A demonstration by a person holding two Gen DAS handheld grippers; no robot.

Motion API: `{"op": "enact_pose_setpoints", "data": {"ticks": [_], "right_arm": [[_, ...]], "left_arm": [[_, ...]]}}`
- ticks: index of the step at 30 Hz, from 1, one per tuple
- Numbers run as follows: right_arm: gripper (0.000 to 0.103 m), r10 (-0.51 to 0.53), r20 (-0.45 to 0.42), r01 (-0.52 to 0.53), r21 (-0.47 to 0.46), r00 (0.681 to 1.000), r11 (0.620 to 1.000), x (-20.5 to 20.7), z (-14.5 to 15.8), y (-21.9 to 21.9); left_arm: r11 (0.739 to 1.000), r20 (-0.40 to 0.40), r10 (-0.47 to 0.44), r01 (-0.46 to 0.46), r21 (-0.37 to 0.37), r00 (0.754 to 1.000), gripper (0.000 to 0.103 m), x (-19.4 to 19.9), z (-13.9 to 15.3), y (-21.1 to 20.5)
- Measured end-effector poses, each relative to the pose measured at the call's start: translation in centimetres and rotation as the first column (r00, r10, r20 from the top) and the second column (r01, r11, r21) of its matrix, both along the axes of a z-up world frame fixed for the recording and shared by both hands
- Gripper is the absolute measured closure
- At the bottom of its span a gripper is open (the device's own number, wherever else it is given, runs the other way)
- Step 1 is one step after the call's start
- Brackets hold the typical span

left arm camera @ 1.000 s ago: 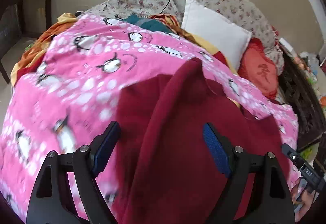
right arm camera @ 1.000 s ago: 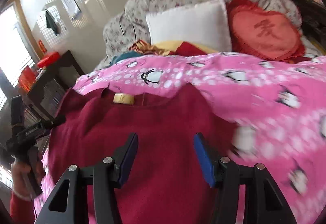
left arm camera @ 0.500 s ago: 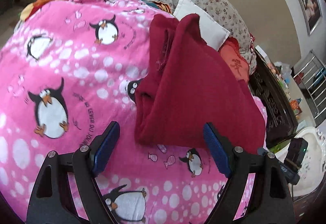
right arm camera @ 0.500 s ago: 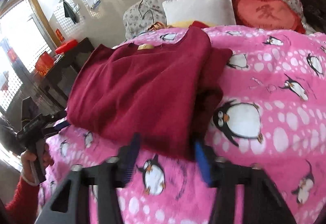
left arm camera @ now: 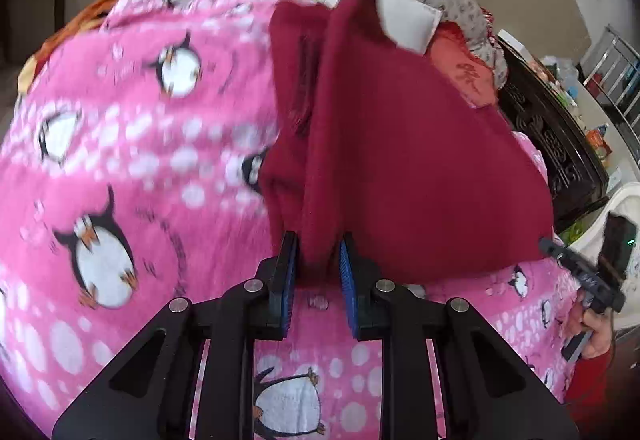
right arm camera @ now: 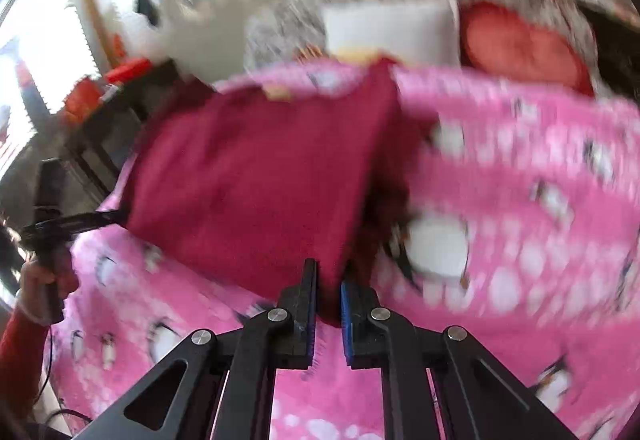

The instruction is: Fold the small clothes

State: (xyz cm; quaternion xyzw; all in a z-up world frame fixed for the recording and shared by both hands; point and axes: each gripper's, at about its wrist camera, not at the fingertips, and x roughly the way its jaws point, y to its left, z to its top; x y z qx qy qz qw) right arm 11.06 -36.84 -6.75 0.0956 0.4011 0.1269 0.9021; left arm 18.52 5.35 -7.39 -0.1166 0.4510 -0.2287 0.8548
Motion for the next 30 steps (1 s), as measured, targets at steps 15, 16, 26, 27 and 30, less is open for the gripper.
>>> {"op": "enact_pose_setpoints", "data": {"ticks": [15, 16, 26, 27, 30], "right_arm": [[0.066, -0.037, 0.101, 0.036, 0.003, 0.994, 0.999, 7.9, 6.5, 2.1], [0.066, -0.039, 0.081, 0.040, -0.006, 0.996, 0.999, 9.3, 6.1, 2.3], [0.066, -0.178, -0.128, 0.154, -0.174, 0.976, 0.973, 19.7, 0.6, 0.7], [0.066, -0.183, -0.137, 0.160, -0.160, 0.974, 0.974, 20.0, 0.4, 0.4], [0.066, -0.187, -0.074, 0.176, -0.127, 0.980, 0.976, 18.4, 2.0, 0.5]], "left_arm": [[0.994, 0.187, 0.054, -0.070, 0.078, 0.981, 0.062, 3.8, 7.9, -3.1], [0.994, 0.189, 0.058, -0.074, 0.078, 0.980, 0.062, 4.9, 8.2, -3.7], [0.966, 0.029, 0.240, -0.242, 0.087, 0.970, 0.060, 17.3, 4.0, -3.4], [0.965, 0.029, 0.251, -0.252, 0.067, 0.968, 0.059, 17.2, 3.9, -3.0], [0.965, 0.031, 0.257, -0.258, 0.049, 0.966, 0.058, 15.8, 4.6, -2.1]]}}
